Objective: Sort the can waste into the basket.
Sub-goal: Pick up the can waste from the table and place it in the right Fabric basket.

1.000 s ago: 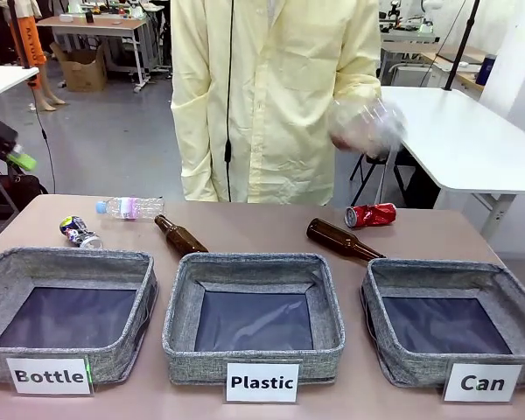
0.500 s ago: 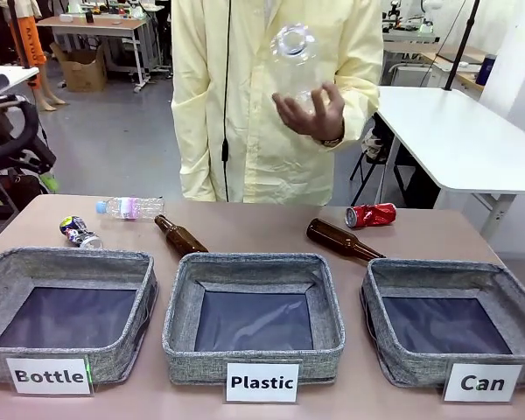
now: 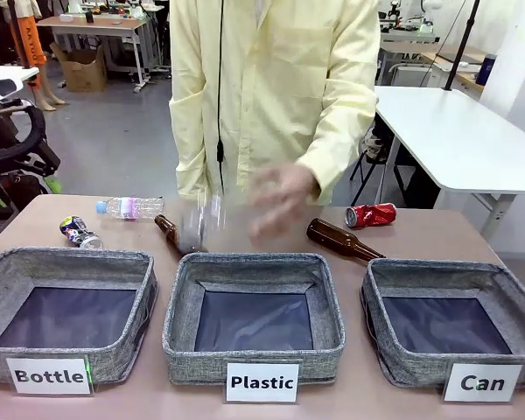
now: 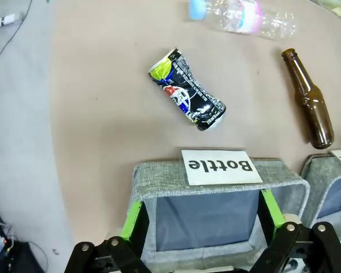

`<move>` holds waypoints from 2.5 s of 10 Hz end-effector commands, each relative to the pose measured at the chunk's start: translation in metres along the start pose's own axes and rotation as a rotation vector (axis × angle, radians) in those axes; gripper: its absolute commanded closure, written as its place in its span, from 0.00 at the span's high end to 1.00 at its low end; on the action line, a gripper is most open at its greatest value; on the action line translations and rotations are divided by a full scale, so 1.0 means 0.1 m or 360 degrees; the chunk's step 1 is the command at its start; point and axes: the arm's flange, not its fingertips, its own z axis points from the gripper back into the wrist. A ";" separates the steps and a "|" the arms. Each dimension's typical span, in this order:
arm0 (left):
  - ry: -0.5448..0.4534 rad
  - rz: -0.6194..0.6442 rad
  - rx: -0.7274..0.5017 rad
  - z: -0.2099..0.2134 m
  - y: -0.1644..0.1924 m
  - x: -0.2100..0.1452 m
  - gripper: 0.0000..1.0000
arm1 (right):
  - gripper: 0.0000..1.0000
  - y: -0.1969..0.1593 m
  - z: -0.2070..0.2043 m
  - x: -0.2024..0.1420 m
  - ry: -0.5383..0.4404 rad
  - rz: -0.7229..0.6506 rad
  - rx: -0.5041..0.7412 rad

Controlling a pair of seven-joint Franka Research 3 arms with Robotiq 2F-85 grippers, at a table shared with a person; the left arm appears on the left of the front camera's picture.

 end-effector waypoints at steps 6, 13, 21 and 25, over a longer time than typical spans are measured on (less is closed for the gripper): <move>-0.0036 0.0216 0.0068 -0.32 -0.05 0.23 1.00 | 1.00 0.01 0.00 0.02 -0.0022 0.0042 0.0028; 0.0011 0.0529 0.0129 -1.01 0.05 0.56 1.00 | 1.00 0.01 0.00 0.02 -0.0022 0.0042 0.0028; -0.0039 0.0743 0.0164 -1.54 0.02 0.84 1.00 | 1.00 0.01 0.00 0.02 -0.0022 0.0042 0.0028; -0.0120 0.0786 0.0251 -1.58 0.02 0.87 0.40 | 1.00 0.01 0.00 0.02 -0.0022 0.0042 0.0028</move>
